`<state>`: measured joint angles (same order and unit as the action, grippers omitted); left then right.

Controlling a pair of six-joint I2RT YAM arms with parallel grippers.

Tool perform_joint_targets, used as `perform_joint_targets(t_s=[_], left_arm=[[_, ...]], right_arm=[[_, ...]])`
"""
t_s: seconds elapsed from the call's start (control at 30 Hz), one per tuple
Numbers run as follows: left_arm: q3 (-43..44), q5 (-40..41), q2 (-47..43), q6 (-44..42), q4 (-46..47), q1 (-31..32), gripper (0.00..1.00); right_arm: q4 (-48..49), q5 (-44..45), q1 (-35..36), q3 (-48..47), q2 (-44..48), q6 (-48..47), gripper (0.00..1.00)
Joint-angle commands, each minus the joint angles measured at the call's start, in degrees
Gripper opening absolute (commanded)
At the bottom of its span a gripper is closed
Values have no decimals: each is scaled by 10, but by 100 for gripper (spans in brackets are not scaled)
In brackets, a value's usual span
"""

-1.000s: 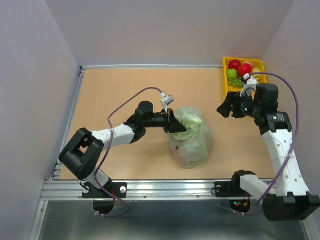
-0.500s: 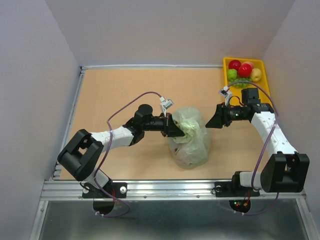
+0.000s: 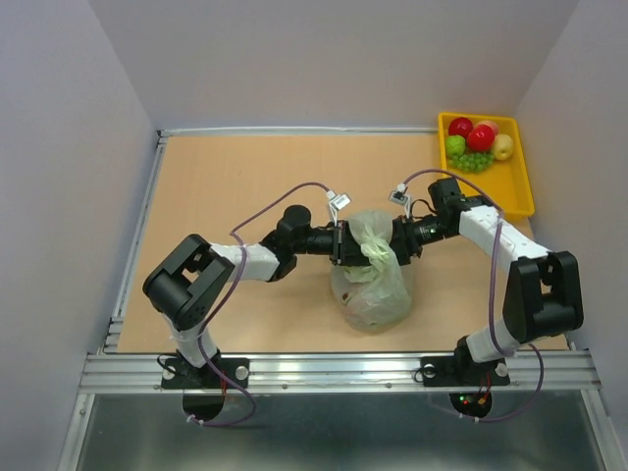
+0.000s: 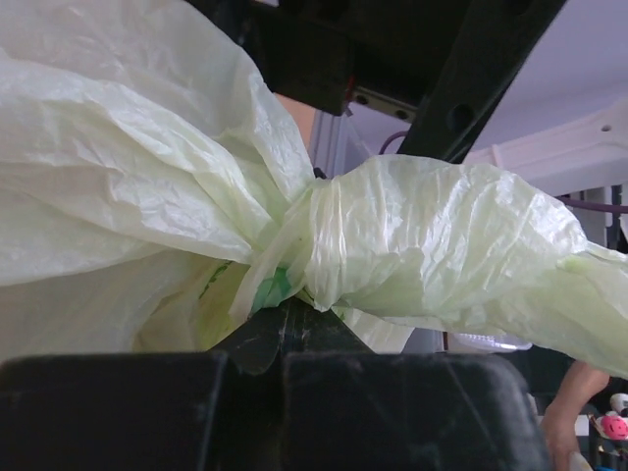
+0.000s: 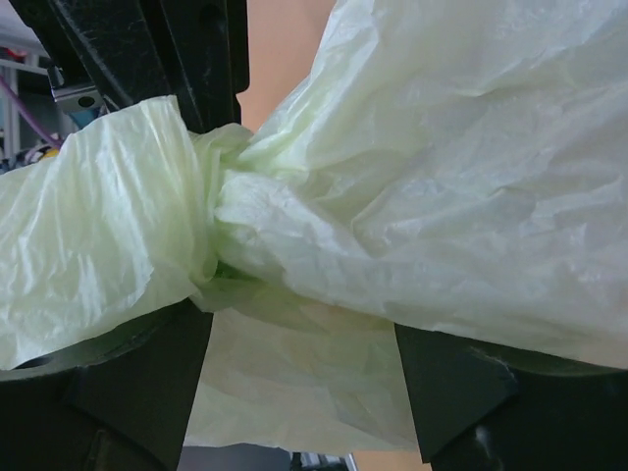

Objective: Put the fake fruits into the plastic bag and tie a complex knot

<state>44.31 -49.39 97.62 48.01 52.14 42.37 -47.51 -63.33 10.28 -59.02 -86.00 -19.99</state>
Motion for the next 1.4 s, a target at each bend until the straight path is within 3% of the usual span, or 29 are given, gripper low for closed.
perform_joint_targets(t_s=[0.0, 0.13, 0.23, 0.53, 0.63, 0.8, 0.9, 1.23, 1.37], left_arm=[[25, -20, 0, 67, 134, 3, 0], [27, -21, -10, 73, 131, -2, 0], [24, -24, -27, 68, 116, -14, 0], [51, -70, -102, -18, -4, -108, 0], [64, -91, -123, -33, -25, -109, 0], [48, -98, -104, -31, -27, -109, 0], [40, -118, -65, -24, -18, -108, 0], [11, -145, 13, 131, 218, -108, 0], [4, -149, 15, 154, 249, -108, 0]], right_arm=[[41, -72, 13, 8, -8, 8, 79], [235, -69, 41, 6, 5, 185, 80], [317, -51, 77, -13, 1, 285, 80], [710, 11, 131, -18, -29, 583, 79], [759, 29, 134, -27, -54, 640, 78], [749, 40, 135, 0, -62, 617, 77], [636, 67, 135, 15, -46, 520, 79], [395, 210, 134, 49, 69, 308, 99], [306, 260, 134, 37, 118, 228, 100]])
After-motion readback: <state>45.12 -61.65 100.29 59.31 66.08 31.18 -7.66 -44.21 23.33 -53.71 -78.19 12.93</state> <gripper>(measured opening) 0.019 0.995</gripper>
